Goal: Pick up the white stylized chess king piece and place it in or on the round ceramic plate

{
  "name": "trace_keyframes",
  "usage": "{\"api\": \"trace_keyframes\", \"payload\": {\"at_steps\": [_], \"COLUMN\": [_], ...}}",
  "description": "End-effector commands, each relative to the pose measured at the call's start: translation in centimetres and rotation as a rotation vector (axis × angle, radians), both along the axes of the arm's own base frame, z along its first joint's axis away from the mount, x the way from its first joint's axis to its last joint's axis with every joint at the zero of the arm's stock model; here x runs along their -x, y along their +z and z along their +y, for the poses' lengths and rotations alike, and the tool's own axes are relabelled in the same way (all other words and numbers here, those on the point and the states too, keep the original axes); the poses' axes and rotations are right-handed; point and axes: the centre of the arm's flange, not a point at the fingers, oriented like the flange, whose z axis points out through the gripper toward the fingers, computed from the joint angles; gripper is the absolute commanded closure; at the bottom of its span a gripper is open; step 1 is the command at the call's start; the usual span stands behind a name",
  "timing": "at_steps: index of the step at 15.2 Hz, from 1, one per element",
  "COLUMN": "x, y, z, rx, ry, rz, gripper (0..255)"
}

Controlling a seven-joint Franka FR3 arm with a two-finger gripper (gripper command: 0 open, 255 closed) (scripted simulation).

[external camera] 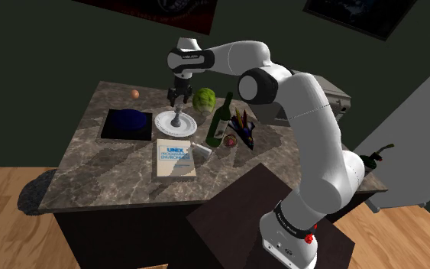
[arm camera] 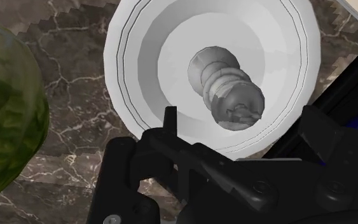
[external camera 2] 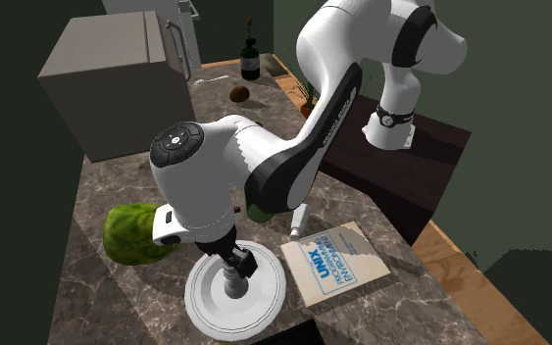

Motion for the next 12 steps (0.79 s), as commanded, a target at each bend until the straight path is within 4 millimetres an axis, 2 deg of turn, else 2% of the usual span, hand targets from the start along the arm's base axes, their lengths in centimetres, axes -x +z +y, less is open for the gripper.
{"api": "trace_keyframes", "payload": {"at_steps": [1,4,12], "x": [-0.1,-0.4,-0.4], "y": [1.3,5.0,5.0], "z": [0.0,-0.1,-0.1], "rx": [0.0,0.0,0.0], "ry": [0.0,0.0,0.0], "rz": [0.0,0.0,0.0], "gripper": [0,0,0]}}
